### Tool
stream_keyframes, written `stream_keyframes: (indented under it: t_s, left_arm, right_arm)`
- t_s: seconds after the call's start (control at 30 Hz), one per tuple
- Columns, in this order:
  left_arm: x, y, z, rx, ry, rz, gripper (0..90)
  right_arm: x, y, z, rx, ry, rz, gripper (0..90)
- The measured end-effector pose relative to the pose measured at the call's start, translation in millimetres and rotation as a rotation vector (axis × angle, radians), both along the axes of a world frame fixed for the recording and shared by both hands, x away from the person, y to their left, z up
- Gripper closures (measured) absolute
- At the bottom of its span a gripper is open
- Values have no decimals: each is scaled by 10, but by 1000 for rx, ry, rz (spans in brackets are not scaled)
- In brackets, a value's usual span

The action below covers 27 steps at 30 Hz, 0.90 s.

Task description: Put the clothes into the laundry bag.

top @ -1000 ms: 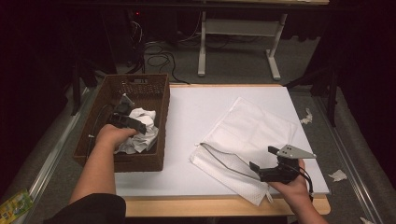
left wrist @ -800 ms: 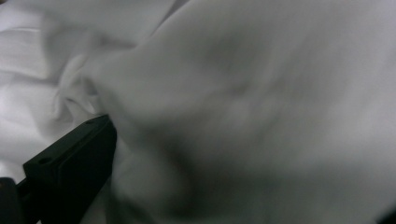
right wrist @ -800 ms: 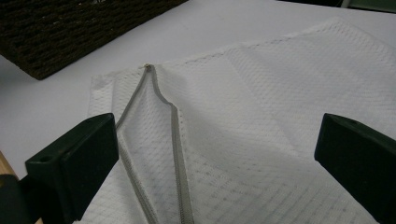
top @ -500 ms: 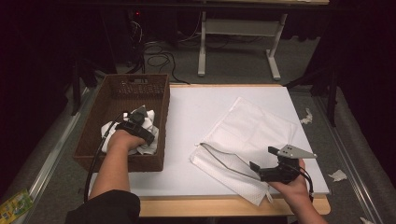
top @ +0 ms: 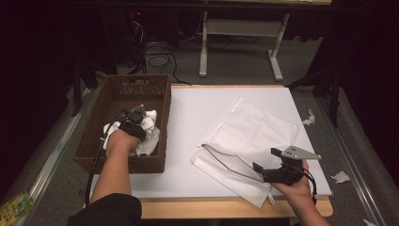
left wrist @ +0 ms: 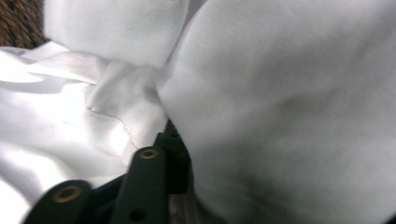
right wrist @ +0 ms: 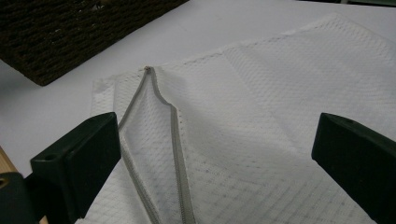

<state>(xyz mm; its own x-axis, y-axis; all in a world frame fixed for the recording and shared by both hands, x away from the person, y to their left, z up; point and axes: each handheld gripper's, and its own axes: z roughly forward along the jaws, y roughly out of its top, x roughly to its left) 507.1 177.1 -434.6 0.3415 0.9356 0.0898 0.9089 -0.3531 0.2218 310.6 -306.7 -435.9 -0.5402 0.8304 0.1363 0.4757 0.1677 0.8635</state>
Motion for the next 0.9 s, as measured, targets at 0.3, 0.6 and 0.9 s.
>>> stream_keyframes:
  t_s: [0.3, 0.6, 0.9]
  left_arm:
    - [-27, 49, 124, -73, -91, 7, 757]
    - [-160, 147, 353, -208, -328, 8, 768]
    - [-386, 246, 544, -287, -630, 30, 766]
  right_arm:
    - [5, 3, -4, 0, 2, 3, 25]
    - [14, -10, -9, 2, 2, 1, 28]
    - [15, -17, -7, 8, -7, -13, 29]
